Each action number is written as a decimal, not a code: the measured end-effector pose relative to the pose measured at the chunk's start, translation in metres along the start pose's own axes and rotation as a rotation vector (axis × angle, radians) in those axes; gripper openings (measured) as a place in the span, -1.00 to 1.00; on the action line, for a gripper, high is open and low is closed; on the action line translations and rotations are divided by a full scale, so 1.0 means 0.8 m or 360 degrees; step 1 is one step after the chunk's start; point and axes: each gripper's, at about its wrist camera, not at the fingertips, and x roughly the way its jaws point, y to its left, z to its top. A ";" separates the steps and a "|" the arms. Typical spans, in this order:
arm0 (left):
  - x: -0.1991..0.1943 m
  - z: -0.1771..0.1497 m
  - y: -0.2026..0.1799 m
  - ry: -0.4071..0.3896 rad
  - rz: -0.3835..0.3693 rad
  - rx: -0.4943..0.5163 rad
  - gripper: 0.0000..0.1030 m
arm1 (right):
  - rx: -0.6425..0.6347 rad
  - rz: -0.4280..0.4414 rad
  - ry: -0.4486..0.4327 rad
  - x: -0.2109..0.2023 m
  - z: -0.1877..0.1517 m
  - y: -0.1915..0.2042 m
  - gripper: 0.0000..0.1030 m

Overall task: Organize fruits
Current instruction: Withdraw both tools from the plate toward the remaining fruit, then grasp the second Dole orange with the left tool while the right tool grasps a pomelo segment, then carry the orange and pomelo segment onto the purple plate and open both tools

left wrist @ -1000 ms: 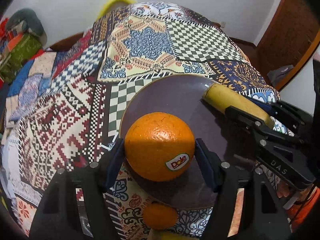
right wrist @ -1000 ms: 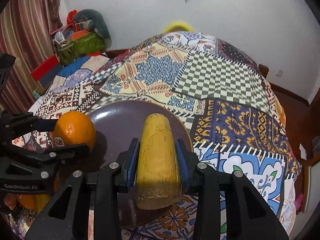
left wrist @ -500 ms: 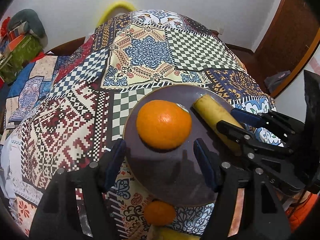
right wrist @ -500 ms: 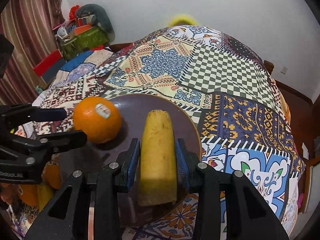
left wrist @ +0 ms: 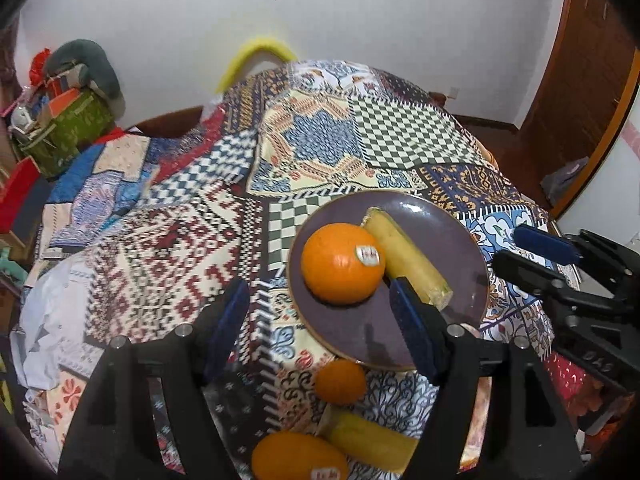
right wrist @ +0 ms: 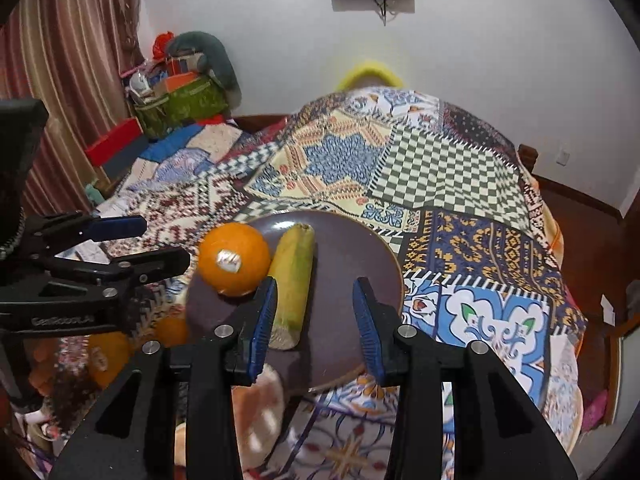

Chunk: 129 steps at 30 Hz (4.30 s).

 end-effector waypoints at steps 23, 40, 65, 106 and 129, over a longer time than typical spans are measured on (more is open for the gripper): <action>-0.090 -0.109 0.022 -0.0073 0.0035 -0.0017 0.60 | 0.0018 0.0021 -0.0144 -0.098 -0.065 0.053 -0.11; -0.046 -0.168 0.024 0.0006 -0.0012 -0.0053 0.59 | 0.0102 0.0052 0.0088 -0.045 -0.114 0.061 -0.11; -0.017 -0.165 0.021 -0.0001 -0.0091 -0.0038 0.25 | 0.0345 0.0077 0.0220 0.031 -0.102 0.042 0.09; -0.072 -0.086 -0.011 -0.0280 -0.0028 -0.0020 0.24 | 0.0308 -0.0028 -0.0219 -0.085 -0.056 -0.008 -0.60; 0.032 -0.018 -0.067 -0.0167 -0.0091 0.0129 0.24 | 0.0193 -0.0050 -0.0157 -0.024 -0.005 -0.056 -0.60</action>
